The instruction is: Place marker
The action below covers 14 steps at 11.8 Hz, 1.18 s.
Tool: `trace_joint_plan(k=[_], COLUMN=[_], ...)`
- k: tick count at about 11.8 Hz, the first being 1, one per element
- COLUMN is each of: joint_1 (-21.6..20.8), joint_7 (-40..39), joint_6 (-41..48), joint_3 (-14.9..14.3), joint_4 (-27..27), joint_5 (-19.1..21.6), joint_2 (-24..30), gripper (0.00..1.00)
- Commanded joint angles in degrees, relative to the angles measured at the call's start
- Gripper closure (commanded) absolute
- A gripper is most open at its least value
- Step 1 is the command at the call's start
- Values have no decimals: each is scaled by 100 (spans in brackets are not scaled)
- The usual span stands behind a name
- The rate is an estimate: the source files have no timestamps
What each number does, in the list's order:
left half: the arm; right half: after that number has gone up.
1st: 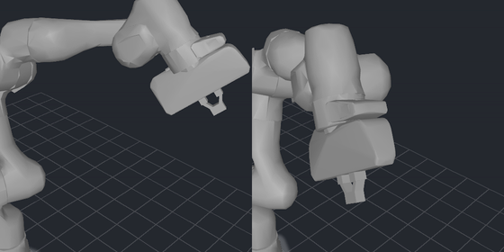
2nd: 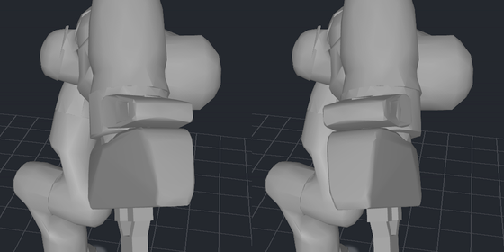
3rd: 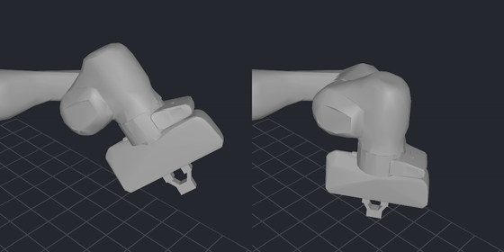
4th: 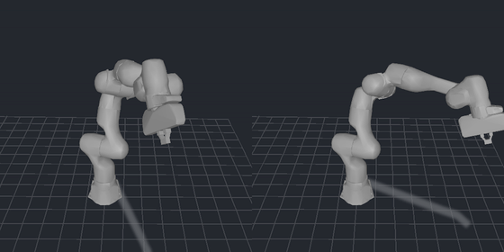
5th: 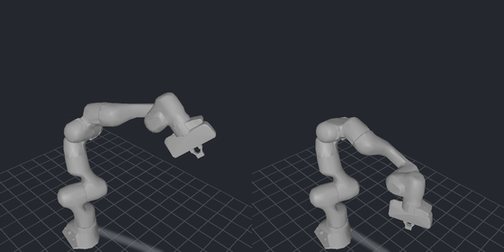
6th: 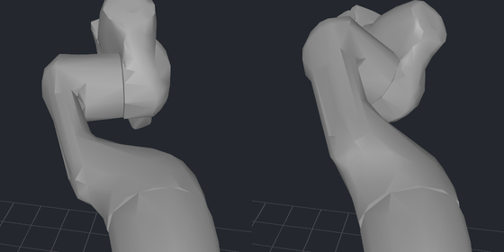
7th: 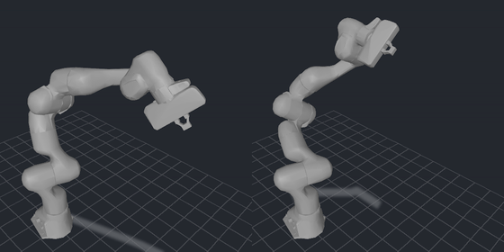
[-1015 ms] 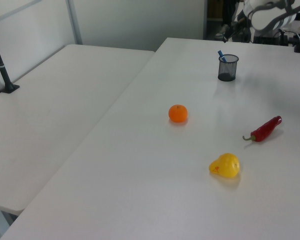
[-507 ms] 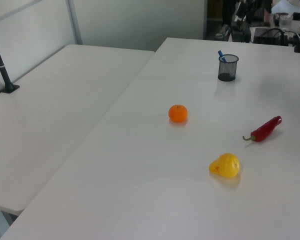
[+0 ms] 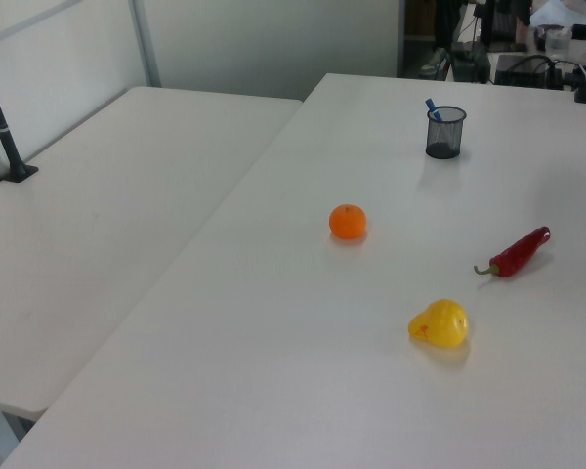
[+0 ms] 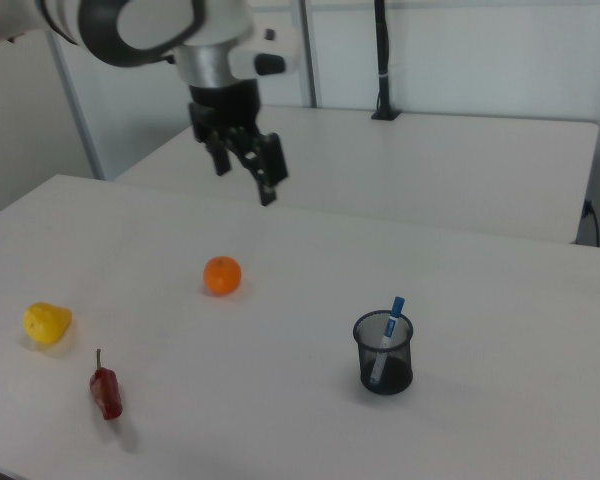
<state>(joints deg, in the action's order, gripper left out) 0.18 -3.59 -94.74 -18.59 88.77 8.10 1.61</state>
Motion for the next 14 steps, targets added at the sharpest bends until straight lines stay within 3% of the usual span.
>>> trace_joint_plan(k=[1, 3, 5, 7, 11, 14], joint_1=[-45, -141, -238, -386, -405, -405], joint_7=[463, 631, 684, 510, -746, -819], joint_6=[263, 254, 184, 132, -544, -669], joint_3=[838, 1198, 1498, 1534, 1473, 1385], joint_4=[26, 79, 219, 465, 826, 826], joint_5=[-28, -62, -342, -449, -590, -599], joint_2=[146, 146, 112, 103, 68, 50], gripper=[0, 0, 0, 0, 0, 0])
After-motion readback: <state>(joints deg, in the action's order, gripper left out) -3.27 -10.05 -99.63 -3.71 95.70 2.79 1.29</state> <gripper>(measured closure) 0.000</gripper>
